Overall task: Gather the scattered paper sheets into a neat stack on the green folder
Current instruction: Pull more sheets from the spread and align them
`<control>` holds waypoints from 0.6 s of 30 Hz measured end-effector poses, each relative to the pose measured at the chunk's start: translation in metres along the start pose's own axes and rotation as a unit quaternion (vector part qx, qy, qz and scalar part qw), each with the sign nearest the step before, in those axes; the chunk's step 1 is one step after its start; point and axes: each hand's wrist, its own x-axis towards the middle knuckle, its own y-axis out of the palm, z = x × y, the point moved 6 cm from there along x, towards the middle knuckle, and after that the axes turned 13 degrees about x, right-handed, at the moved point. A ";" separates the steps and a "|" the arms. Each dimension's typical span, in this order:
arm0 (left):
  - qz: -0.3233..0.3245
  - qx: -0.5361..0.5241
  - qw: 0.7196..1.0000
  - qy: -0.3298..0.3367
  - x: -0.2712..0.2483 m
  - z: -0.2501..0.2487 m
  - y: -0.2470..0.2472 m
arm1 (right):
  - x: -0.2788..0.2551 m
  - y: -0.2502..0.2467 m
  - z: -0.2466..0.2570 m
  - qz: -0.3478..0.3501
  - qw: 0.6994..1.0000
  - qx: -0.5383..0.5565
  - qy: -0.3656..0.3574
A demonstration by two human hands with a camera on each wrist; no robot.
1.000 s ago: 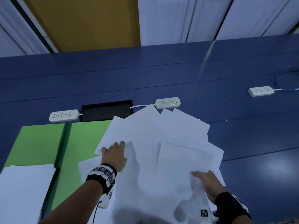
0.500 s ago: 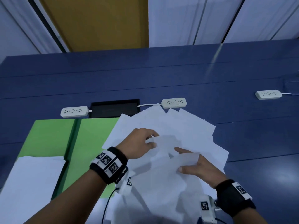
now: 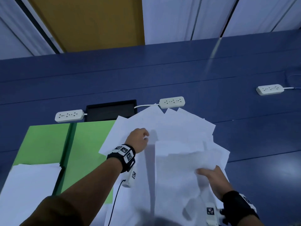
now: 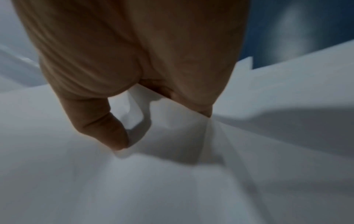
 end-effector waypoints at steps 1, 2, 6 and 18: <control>0.019 0.061 0.998 0.001 0.006 0.005 0.012 | 0.006 -0.011 -0.010 -0.021 0.999 0.020 0.014; 0.041 0.108 0.993 0.005 0.011 0.006 0.022 | 0.011 -0.019 -0.017 -0.042 0.998 0.049 0.027; 0.068 0.224 0.972 0.008 0.028 -0.007 0.043 | 0.014 -0.019 -0.017 -0.051 0.992 0.112 0.036; 0.091 0.266 0.959 -0.036 0.047 -0.013 0.049 | 0.018 -0.016 -0.018 0.016 0.968 0.249 0.011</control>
